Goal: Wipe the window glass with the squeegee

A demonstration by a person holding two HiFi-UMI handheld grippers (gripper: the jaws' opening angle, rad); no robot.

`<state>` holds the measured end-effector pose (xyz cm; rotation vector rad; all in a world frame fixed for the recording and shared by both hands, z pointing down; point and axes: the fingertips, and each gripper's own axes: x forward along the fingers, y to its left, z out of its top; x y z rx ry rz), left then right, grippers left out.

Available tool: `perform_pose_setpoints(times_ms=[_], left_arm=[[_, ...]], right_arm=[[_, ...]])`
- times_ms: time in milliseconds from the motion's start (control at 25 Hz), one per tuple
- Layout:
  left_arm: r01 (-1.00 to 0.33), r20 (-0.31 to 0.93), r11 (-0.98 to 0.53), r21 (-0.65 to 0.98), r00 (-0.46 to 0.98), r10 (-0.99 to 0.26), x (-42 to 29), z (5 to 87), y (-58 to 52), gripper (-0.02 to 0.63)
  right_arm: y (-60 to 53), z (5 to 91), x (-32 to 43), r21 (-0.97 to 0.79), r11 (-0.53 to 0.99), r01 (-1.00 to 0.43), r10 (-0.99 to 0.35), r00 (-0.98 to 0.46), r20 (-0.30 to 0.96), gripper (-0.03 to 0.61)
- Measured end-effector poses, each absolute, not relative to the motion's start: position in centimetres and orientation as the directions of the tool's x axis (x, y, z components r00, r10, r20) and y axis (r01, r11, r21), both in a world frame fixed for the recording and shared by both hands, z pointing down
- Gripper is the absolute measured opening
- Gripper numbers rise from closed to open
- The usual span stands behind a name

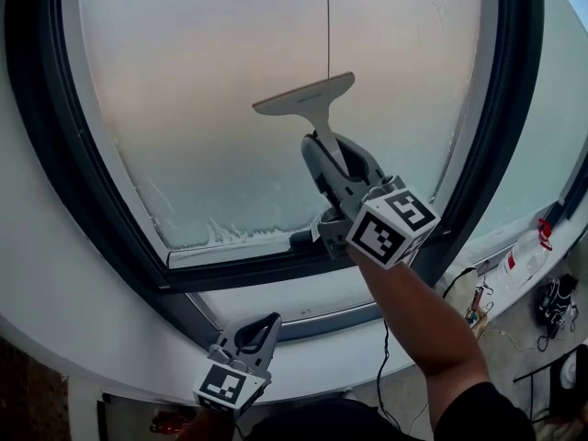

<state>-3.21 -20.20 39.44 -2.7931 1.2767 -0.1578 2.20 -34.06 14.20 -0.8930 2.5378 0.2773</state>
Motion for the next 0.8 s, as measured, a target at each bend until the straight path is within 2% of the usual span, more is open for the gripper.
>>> perform_pose_setpoints(times_ms=[240,440,720,800], left_arm=[[-0.75,0.06,-0.653,-0.105,0.65,-0.757,-3.1,39.2,-19.9,0.0],[-0.751,0.053,-0.652,-0.103,0.651,-0.757,-3.2,39.3,-20.0,0.002],[-0.75,0.04,-0.654,-0.098,0.654,-0.756,-3.2,39.2,-20.1,0.0],[-0.752,0.035,-0.652,-0.099,0.652,-0.757,-3.2,39.0,-20.2,0.001]], right_arm=[[-33.9,15.0,3.2,0.002,0.778,-0.628,-0.542,-0.673,-0.504,0.064],[-33.1,15.4,3.0,0.172,0.653,-0.737,-0.595,-0.641,-0.486,0.069],[-31.2,16.2,3.2,0.281,0.511,-0.812,-0.605,-0.572,-0.553,0.075],[-30.7,17.1,2.3,0.359,0.45,-0.818,-0.6,-0.575,-0.556,0.075]])
